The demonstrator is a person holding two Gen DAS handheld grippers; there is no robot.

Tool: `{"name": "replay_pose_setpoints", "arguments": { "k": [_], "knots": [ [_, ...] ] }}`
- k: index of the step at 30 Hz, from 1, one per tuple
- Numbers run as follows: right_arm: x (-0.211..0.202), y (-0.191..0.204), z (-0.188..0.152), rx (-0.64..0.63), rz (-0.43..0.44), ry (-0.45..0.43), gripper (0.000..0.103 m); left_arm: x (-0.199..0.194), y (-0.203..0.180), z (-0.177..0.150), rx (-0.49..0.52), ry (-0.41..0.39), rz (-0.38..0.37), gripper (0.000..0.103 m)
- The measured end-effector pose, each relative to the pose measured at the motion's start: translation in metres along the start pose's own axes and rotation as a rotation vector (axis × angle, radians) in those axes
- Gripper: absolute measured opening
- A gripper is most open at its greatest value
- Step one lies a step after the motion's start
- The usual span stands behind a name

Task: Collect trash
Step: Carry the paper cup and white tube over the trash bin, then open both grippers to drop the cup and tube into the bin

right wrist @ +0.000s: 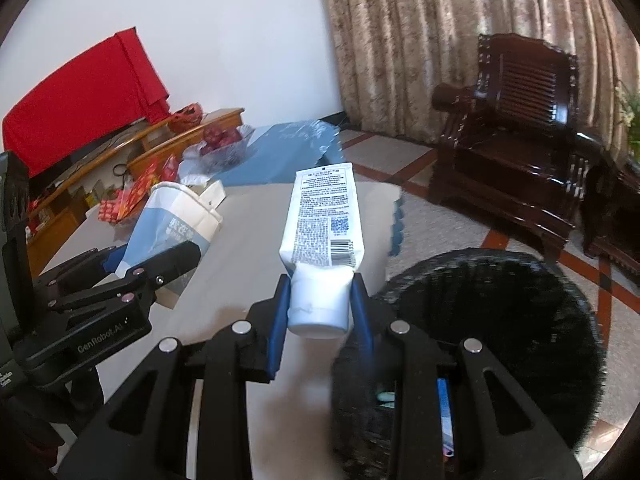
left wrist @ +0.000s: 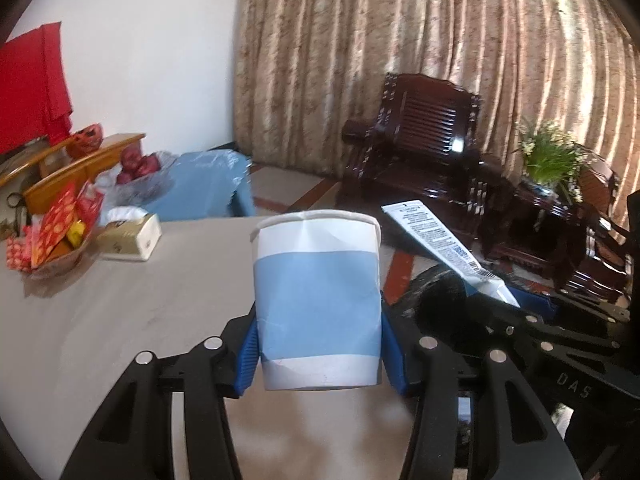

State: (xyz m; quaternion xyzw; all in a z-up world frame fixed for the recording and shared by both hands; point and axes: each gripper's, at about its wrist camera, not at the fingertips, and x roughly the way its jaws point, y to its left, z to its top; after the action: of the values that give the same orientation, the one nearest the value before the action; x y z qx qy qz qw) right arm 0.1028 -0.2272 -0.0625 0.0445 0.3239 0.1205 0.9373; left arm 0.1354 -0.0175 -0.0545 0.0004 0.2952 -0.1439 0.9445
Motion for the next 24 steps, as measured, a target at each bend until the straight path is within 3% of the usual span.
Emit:
{"name": "replay_pose_setpoints", "arguments": {
  "k": [16,24],
  "knots": [
    [-0.056,-0.084,-0.016,0.103,-0.143,-0.076,0.029,0.02,-0.099,0.01,0.13,0.006,-0.153,0.051],
    [-0.057,-0.119,-0.042,0.159,-0.199,-0.046,0.029,0.05,-0.137,0.001,0.177,0.056,-0.202,0.051]
  ]
}}
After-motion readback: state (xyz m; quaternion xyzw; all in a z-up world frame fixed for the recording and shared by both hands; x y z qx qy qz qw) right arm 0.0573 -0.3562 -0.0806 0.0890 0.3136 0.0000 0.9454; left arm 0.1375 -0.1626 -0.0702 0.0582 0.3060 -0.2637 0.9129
